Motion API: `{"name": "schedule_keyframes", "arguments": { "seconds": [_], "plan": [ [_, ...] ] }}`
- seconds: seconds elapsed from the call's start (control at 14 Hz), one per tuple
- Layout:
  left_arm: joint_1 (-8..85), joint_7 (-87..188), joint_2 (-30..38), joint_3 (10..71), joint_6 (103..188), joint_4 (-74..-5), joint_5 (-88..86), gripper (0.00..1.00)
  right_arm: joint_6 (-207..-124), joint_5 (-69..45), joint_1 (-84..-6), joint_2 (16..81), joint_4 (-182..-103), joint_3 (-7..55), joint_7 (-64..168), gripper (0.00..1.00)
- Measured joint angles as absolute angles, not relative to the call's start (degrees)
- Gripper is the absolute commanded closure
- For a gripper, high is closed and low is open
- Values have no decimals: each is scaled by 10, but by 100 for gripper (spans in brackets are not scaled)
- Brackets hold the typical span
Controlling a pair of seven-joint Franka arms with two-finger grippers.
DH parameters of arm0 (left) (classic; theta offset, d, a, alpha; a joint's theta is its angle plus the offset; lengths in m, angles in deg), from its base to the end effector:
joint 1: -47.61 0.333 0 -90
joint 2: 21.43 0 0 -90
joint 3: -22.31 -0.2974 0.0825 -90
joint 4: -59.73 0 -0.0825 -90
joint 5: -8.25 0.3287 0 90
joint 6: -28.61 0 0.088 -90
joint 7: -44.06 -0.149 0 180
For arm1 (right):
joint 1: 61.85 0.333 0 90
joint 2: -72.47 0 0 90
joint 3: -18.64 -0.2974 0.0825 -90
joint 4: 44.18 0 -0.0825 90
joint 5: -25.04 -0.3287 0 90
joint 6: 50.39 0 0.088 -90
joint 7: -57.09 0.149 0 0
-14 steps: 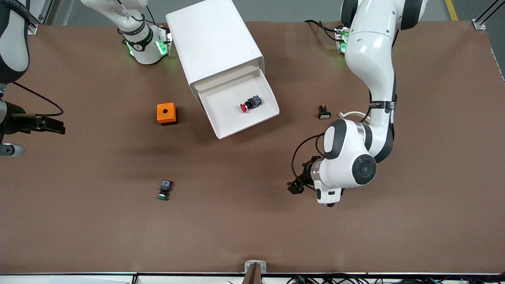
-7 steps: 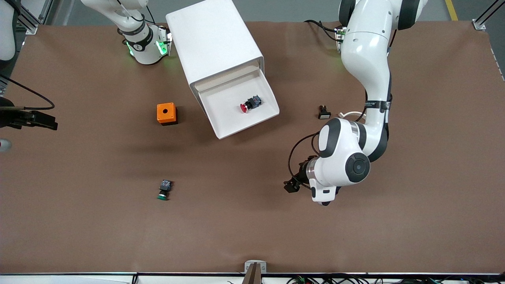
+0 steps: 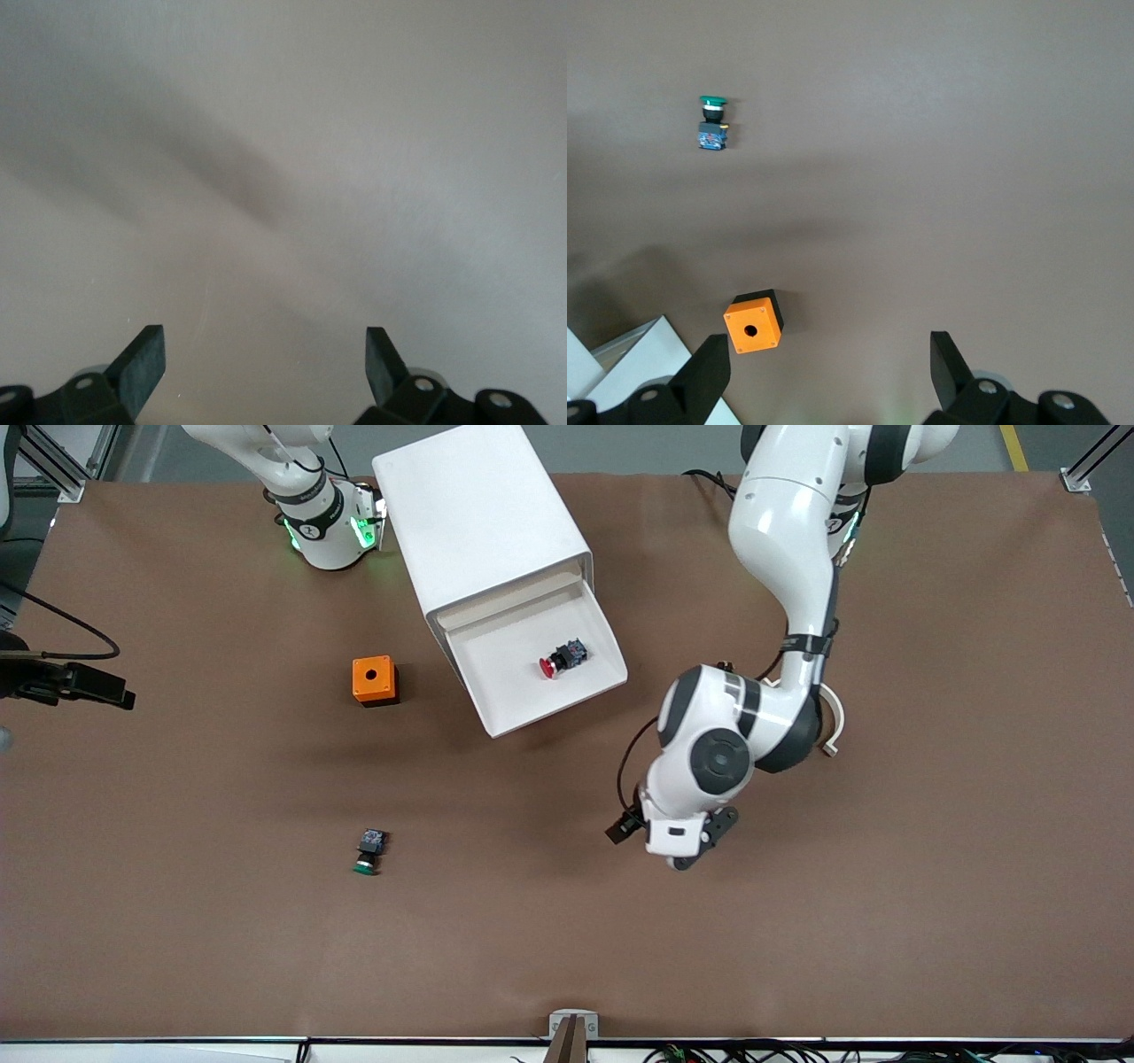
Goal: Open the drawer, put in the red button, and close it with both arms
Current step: 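Push the drawer shut into the unit with the left gripper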
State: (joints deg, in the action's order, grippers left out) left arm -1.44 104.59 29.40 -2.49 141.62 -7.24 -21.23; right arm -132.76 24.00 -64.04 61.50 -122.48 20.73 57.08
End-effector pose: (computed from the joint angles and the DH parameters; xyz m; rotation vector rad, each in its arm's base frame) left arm 0.5723 -0.3994 0.2529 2.8598 1.0364 -0.1548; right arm 0.5335 -0.0352 0.5375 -3.1183 0.1138 0.1871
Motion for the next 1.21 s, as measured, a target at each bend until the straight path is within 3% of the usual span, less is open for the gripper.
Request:
{"name": "schedule_keyframes", "arguments": {
  "seconds": [1.21],
  "plan": [
    [-191,1143,279,-27,1338,-74,-167,1,-1367,239,-657,684,-1286,208,554,0]
  ]
}}
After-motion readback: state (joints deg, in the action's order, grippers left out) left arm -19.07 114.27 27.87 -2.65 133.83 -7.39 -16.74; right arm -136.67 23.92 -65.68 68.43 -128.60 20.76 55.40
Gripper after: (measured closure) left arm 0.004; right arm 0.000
